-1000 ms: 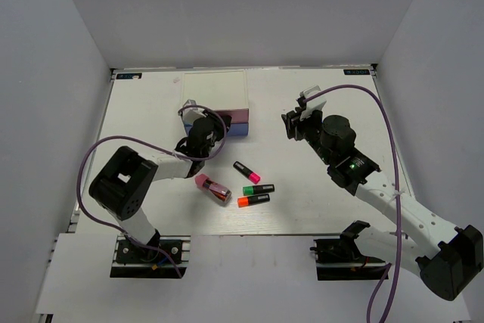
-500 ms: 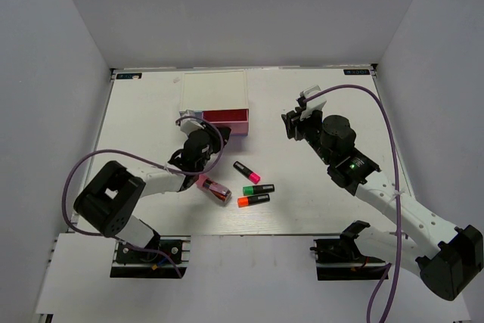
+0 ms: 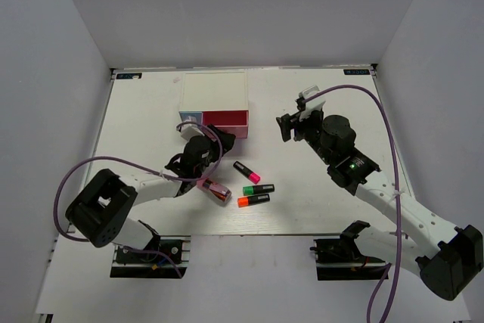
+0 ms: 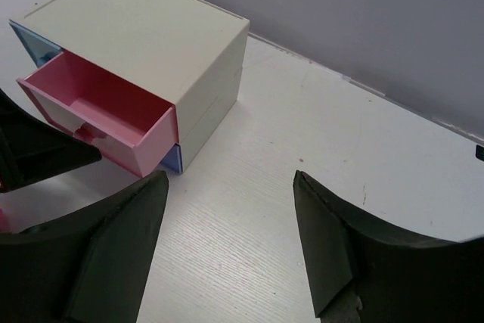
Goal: Sort the stationery into containers
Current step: Open the drawer
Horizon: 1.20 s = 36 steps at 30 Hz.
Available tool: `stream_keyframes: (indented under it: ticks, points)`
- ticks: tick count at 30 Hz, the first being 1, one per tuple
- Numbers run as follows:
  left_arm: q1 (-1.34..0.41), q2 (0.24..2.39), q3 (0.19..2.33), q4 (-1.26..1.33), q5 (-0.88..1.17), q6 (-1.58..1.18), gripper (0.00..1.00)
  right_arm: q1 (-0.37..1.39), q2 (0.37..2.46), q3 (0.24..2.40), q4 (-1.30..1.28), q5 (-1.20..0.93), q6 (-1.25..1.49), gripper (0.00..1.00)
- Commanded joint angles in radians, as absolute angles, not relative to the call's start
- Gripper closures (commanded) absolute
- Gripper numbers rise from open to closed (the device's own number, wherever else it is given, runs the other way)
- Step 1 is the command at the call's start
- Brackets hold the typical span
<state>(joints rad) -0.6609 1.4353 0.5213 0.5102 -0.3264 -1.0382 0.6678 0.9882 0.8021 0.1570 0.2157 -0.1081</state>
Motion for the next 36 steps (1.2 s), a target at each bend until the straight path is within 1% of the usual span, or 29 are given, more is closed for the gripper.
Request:
stream_keyframes:
  ticks: [1,4,7,9,10,11,12,13,14,15,16,17,18,19,20,21,23,24,25,26,27,30,34,35,36]
  points:
    - [-0.666,1.361,0.549,0.433,-0.327,-1.006,0.13,0.663,0.985,0.796,0.183,0.173,-0.118,0.25]
    - [-0.666,1.289,0.549,0.391,-0.327,-0.976,0.13,0.664,0.992,0.802,0.157,0.098,-0.144,0.19]
    - [-0.666,1.175,0.549,0.316,-0.31,-0.966,0.15,0.664,1.008,0.818,0.092,-0.049,-0.176,0.18]
    - [-0.666,1.099,0.54,0.257,-0.266,-0.966,0.24,0.666,1.019,0.828,0.042,-0.186,-0.207,0.21]
    - [-0.666,1.053,0.54,0.18,-0.253,-0.966,0.29,0.664,1.031,0.836,0.026,-0.245,-0.218,0.22]
    - [-0.666,0.954,0.54,0.135,-0.244,-0.953,0.4,0.672,1.035,0.841,0.011,-0.274,-0.253,0.27]
    - [-0.666,0.901,0.552,0.086,-0.244,-0.907,0.46,0.673,1.046,0.847,-0.052,-0.351,-0.258,0.31]
    - [-0.666,0.849,0.577,-0.008,-0.244,-0.869,0.51,0.676,1.086,0.87,-0.075,-0.376,-0.27,0.42]
    - [-0.666,0.8,0.598,-0.058,-0.244,-0.82,0.56,0.681,1.106,0.879,-0.102,-0.396,-0.291,0.46]
    - [-0.651,0.713,0.664,-0.11,-0.244,-0.696,0.57,0.689,1.13,0.894,-0.2,-0.444,-0.314,0.5]
    - [-0.65,0.678,0.701,-0.197,-0.253,-0.616,0.57,0.721,1.216,0.95,-0.228,-0.451,-0.331,0.54]
    - [-0.65,0.649,0.736,-0.233,-0.253,-0.541,0.56,0.738,1.247,0.968,-0.25,-0.456,-0.337,0.54]
    - [-0.65,0.605,0.794,-0.268,-0.268,-0.437,0.53,0.77,1.305,0.983,-0.286,-0.439,-0.359,0.54]
    - [-0.65,0.586,0.813,-0.332,-0.285,-0.404,0.48,0.805,1.357,1.023,-0.288,-0.43,-0.365,0.53]
    - [-0.65,0.568,0.824,-0.353,-0.319,-0.378,0.35,0.836,1.382,1.034,-0.288,-0.405,-0.367,0.53]
    - [-0.65,0.548,0.824,-0.366,-0.336,-0.359,0.3,0.853,1.434,1.058,-0.29,-0.394,-0.37,0.5]
    - [-0.65,0.476,0.772,-0.354,-0.365,-0.339,0.23,0.906,1.532,1.133,-0.302,-0.361,-0.368,0.45]
    - [-0.65,0.447,0.702,-0.332,-0.365,-0.339,0.14,0.913,1.557,1.155,-0.305,-0.354,-0.342,0.44]
    - [-0.641,0.422,0.684,-0.316,-0.347,-0.315,0.12,0.925,1.615,1.193,-0.311,-0.327,-0.33,0.42]
    - [-0.641,0.407,0.684,-0.343,-0.328,-0.314,0.12,0.952,1.63,1.225,-0.31,-0.321,-0.302,0.33]
    - [-0.641,0.391,0.711,-0.363,-0.328,-0.314,0.11,0.959,1.646,1.239,-0.302,-0.316,-0.287,0.29]
    - [-0.641,0.353,0.698,-0.374,-0.342,-0.292,0.11,1.002,1.704,1.292,-0.29,-0.279,-0.215,0.26]
    - [-0.641,0.324,0.689,-0.385,-0.333,-0.291,0.11,1.049,1.792,1.341,-0.272,-0.189,-0.138,0.26]
    - [-0.641,0.315,0.689,-0.385,-0.324,-0.291,0.11,1.063,1.821,1.357,-0.278,-0.137,-0.13,0.26]
    - [-0.641,0.314,0.689,-0.385,-0.324,-0.291,0.11,1.069,1.853,1.377,-0.284,-0.126,-0.13,0.24]
